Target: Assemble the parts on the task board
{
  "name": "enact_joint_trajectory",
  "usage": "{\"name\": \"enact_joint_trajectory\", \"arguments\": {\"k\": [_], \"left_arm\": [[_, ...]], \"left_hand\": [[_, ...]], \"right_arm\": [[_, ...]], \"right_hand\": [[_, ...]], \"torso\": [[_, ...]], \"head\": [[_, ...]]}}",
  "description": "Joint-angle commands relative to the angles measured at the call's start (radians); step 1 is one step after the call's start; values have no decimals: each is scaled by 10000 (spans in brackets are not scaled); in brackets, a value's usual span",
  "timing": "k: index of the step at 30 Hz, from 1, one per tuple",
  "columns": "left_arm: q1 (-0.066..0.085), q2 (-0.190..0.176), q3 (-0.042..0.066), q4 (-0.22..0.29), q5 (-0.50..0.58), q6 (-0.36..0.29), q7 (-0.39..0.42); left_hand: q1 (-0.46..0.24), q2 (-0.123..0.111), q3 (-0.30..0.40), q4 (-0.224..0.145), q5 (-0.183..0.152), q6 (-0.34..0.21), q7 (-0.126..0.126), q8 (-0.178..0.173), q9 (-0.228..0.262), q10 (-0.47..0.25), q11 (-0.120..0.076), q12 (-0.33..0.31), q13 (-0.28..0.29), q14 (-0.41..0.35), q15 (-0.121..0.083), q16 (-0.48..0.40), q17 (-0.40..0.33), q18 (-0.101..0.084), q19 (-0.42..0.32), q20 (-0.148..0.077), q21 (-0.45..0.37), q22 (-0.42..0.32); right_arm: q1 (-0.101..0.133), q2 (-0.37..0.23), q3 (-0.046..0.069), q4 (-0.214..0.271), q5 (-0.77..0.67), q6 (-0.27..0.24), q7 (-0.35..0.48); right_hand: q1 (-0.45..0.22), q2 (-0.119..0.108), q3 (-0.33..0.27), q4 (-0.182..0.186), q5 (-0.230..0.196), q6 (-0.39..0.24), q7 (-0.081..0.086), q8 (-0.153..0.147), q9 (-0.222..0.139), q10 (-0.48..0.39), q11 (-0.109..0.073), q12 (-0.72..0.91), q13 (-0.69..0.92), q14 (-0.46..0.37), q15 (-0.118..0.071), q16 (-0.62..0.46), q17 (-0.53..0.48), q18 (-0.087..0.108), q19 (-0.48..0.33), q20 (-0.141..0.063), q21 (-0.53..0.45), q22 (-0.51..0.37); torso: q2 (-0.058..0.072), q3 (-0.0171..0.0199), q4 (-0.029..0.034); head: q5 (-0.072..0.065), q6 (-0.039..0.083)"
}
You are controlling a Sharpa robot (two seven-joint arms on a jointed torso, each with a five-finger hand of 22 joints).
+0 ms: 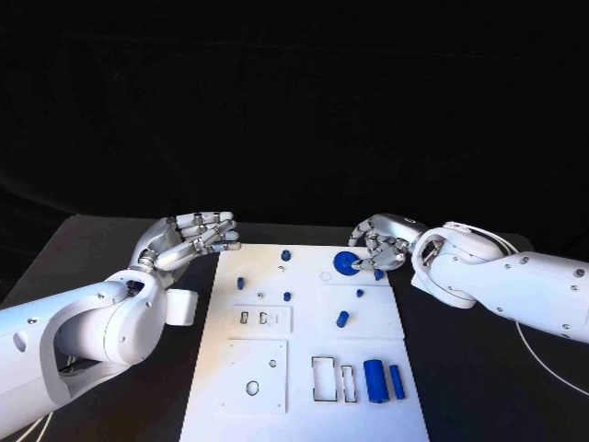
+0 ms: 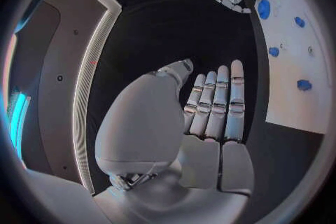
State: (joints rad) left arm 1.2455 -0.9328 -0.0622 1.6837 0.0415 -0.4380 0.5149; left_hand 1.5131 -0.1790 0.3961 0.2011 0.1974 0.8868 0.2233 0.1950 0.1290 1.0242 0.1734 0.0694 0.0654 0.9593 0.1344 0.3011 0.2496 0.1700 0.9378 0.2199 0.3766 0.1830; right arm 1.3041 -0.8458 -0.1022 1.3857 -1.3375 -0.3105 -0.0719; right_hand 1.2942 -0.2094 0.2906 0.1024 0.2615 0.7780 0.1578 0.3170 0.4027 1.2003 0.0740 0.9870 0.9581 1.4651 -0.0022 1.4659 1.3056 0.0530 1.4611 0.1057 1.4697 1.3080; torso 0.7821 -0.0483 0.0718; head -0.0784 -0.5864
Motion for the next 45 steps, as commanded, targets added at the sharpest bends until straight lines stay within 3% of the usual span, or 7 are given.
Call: {"name": "enact_joint_trajectory", "arguments": {"k": [1,3,15,22,32,45], "left_arm": [[13,25,9,6,35,220,20],[13,27,9,2,35,224,16],[13,45,9,-33,35,233,0],[13,46,8,-65,34,234,-5],[13,53,8,-89,34,240,-10],[12,71,8,-128,33,260,-35]], "left_hand": [[-129,-6,14,-67,-51,-15,54,-37,-12,-21,60,-51,-9,-59,-9,0,12,44,-44,0,54,13],[-129,-6,14,-67,-51,-15,54,-37,-12,-21,60,-51,-9,-59,-9,0,12,44,-44,0,54,13],[-144,-7,14,-72,-53,-24,58,-43,-15,-33,64,-52,-9,-60,-7,4,20,44,-54,2,66,21],[-147,-7,14,-72,-53,-25,59,-44,-15,-35,64,-52,-9,-61,-6,4,21,44,-56,3,68,22],[-147,-7,14,-72,-53,-25,59,-44,-15,-35,64,-52,-9,-61,-6,4,21,44,-56,3,68,22],[-138,7,33,-98,-47,-31,58,-48,-17,-51,65,-51,-8,-74,-5,3,31,46,-73,3,87,34]], "right_arm": [[-37,138,-5,-166,152,679,-204],[-57,220,-8,-268,162,684,-228],[-95,498,-13,-683,193,693,-315],[-101,534,-14,-768,219,821,-304],[-134,642,-23,-829,252,1004,-278],[-147,697,-27,-850,-58,906,-427]], "right_hand": [[102,-8,-6,104,42,-84,36,42,17,74,1,329,315,591,10,50,79,-170,142,5,44,1292],[159,6,-62,227,59,-136,52,109,42,352,18,1060,1015,627,32,154,284,-191,199,22,101,1383],[277,97,-10,396,105,-73,47,255,87,580,19,1716,1639,660,44,266,496,-228,301,41,204,1539],[281,107,24,453,145,15,32,313,99,759,7,2011,1931,676,36,311,594,-243,341,37,246,1600],[236,88,70,579,131,166,6,359,87,1089,-11,2534,2456,706,22,389,767,-263,394,25,301,1683],[92,-13,-14,762,42,170,10,310,41,1090,1,2645,2565,734,34,464,937,-282,440,30,350,1757]], "torso": [[7,-10,24],[0,-22,30],[-5,-23,30],[-5,-19,11],[1,-19,43],[2,-21,42]], "head": [[-1,-40],[7,-57],[32,-110],[24,-145],[3,-181],[-18,-200]]}}
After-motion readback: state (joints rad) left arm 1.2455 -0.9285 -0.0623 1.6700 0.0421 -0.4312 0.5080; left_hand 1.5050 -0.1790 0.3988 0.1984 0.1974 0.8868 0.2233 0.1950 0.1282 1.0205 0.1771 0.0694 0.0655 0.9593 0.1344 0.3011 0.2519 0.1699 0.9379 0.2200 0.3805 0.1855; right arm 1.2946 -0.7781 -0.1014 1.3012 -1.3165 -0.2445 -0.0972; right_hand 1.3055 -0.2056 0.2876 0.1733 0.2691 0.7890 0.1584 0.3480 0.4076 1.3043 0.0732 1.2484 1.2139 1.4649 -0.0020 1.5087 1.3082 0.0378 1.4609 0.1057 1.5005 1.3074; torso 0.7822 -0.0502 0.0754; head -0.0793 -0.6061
